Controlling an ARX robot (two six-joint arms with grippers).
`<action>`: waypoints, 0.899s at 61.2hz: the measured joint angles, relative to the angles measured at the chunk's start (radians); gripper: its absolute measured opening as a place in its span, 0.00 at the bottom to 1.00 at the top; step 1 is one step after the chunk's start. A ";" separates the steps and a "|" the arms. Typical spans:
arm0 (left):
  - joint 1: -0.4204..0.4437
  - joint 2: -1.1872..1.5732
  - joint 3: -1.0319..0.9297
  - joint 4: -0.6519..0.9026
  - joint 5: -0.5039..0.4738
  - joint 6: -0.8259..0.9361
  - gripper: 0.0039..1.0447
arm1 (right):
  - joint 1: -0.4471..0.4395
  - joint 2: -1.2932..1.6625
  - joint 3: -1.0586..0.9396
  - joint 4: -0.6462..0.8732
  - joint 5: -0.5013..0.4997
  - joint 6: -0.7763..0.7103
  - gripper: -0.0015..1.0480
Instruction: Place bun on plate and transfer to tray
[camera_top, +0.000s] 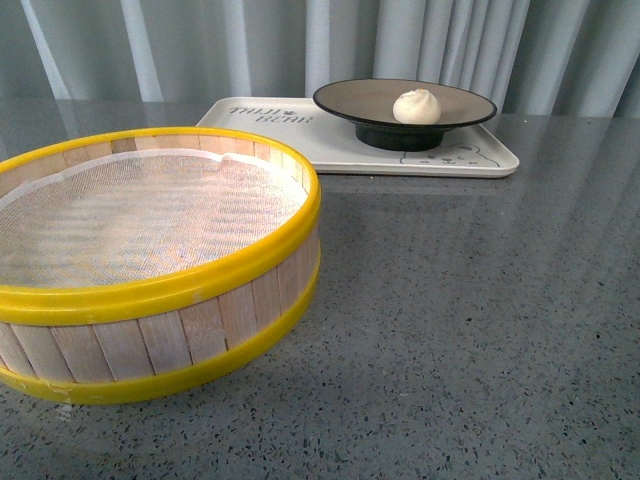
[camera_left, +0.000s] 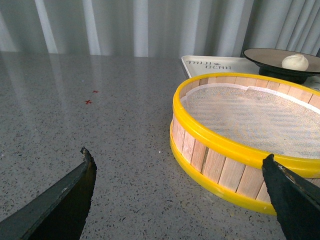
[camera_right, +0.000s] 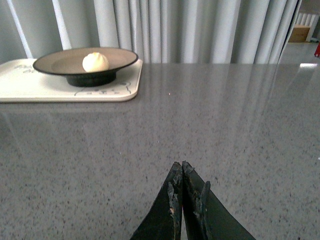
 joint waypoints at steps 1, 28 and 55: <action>0.000 0.000 0.000 0.000 0.000 0.000 0.94 | 0.000 -0.006 -0.003 -0.008 0.000 0.000 0.02; 0.000 0.000 0.000 0.000 0.000 0.000 0.94 | 0.000 -0.269 -0.011 -0.253 0.000 0.000 0.02; 0.000 0.000 0.000 0.000 0.000 0.000 0.94 | 0.000 -0.430 -0.011 -0.409 0.000 0.000 0.02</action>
